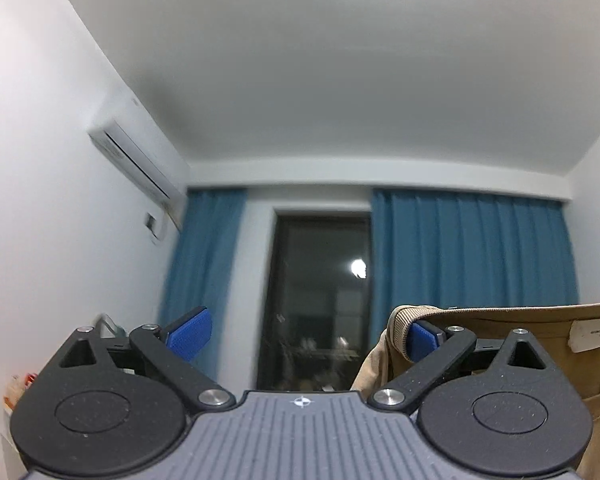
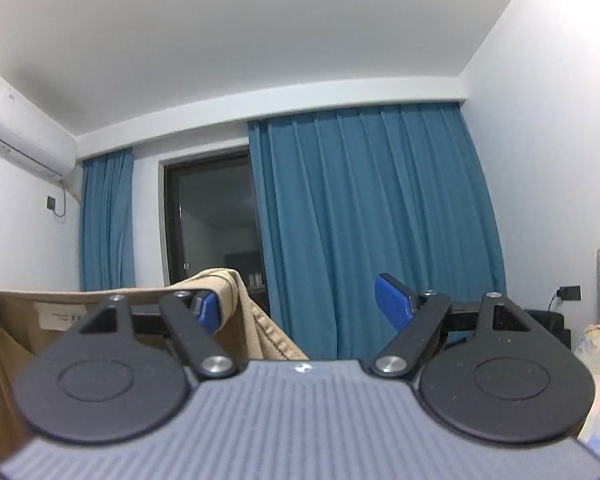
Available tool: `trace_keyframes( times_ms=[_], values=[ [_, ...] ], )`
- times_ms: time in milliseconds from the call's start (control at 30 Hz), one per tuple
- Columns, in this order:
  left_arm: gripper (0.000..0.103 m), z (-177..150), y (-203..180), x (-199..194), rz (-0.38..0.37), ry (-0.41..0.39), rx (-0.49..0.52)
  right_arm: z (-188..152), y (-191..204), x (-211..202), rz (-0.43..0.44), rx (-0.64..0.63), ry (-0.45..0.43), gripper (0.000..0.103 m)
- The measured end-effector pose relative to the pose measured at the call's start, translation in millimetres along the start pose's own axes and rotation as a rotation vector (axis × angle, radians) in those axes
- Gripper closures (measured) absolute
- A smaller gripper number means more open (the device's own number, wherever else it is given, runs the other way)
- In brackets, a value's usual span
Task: Fold clothes
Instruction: 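Raise the t-shirt high with both grippers holding the shoulders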
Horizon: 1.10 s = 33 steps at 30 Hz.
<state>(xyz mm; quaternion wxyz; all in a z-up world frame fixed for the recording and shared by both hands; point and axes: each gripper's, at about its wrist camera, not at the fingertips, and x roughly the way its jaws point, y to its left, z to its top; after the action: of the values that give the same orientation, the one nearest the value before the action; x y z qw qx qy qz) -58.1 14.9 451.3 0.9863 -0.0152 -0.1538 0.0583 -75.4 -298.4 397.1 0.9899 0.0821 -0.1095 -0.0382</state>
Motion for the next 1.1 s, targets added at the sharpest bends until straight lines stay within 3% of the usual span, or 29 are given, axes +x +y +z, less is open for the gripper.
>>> trace_keyframes(
  times_ms=[133,267,433,567,667,833,900,1000,1100],
  values=[
    [0.003,-27,-6,14,-0.015,0.082,0.042,-24,-13,11,0.009,-0.015,0.088,0.023],
    [0.002,-85,-12,60,-0.012,0.186,0.04,-63,-20,41,0.008,-0.03,0.172,0.023],
    [0.002,-161,-28,144,0.019,0.265,0.023,-113,-20,116,-0.019,-0.057,0.25,0.023],
    [0.0,-237,-50,225,0.047,0.314,0.045,-159,-20,202,-0.06,-0.078,0.282,0.023],
    [0.0,-309,-68,290,0.041,0.392,0.078,-216,-28,275,-0.089,-0.099,0.34,0.023],
    [0.001,-471,-78,388,-0.057,0.626,0.075,-344,-49,364,-0.095,-0.12,0.535,0.023],
    [0.002,-535,-79,410,-0.083,0.713,0.091,-399,-56,391,-0.09,-0.132,0.63,0.023],
    [0.004,-617,-89,434,-0.115,0.833,0.197,-480,-66,431,-0.083,-0.15,0.771,0.023],
    [0.007,-659,-105,440,-0.192,0.929,0.326,-553,-71,465,-0.061,-0.184,0.91,0.023]
  ],
)
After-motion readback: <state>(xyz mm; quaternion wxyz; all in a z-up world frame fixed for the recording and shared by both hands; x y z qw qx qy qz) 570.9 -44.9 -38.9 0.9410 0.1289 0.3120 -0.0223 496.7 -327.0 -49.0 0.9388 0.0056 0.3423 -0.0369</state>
